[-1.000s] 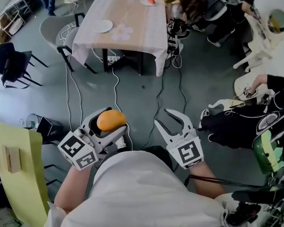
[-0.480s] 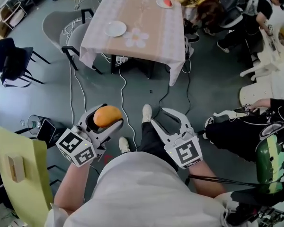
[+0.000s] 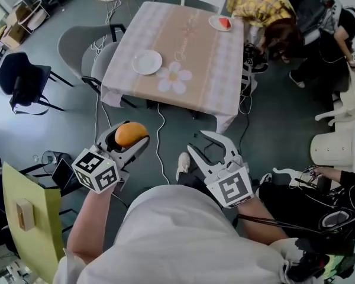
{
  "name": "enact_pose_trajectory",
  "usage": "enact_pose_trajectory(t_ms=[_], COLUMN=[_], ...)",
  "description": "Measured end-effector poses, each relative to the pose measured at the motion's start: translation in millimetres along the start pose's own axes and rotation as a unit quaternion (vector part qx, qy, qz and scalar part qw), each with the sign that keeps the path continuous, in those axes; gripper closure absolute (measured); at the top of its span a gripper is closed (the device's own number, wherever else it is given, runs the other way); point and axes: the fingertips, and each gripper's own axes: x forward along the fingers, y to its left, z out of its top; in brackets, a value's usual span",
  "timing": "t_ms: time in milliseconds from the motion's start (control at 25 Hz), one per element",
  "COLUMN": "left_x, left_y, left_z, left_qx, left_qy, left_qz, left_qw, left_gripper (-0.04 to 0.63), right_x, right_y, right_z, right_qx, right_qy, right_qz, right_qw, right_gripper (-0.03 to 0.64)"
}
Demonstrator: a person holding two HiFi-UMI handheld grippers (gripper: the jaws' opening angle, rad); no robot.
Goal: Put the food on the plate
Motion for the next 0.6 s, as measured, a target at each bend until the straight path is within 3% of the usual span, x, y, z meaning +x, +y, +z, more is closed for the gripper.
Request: enact_pose_trajectory(t_ms=[320,600], left_x=[90.5,151.8], left_y=[62.8,151.2], left_z=[21.4,32.2], left_qx=[0.005,0.053], left_qy=[0.045,0.095], left_qz=[0.025,0.034], left_qw=[0.9986,0.9935], left_gripper=[0.252,0.252], right_x=[23.7,72.8], right_y=[-76.9,-101.9], right_z=[-39.3,-40.8], right_qx=[0.021,0.06], right_qy=[0.026,0.036], right_qz=[0.002,-0.015], right_qw=[0.999,0.997], right_gripper=[0.456,0.457])
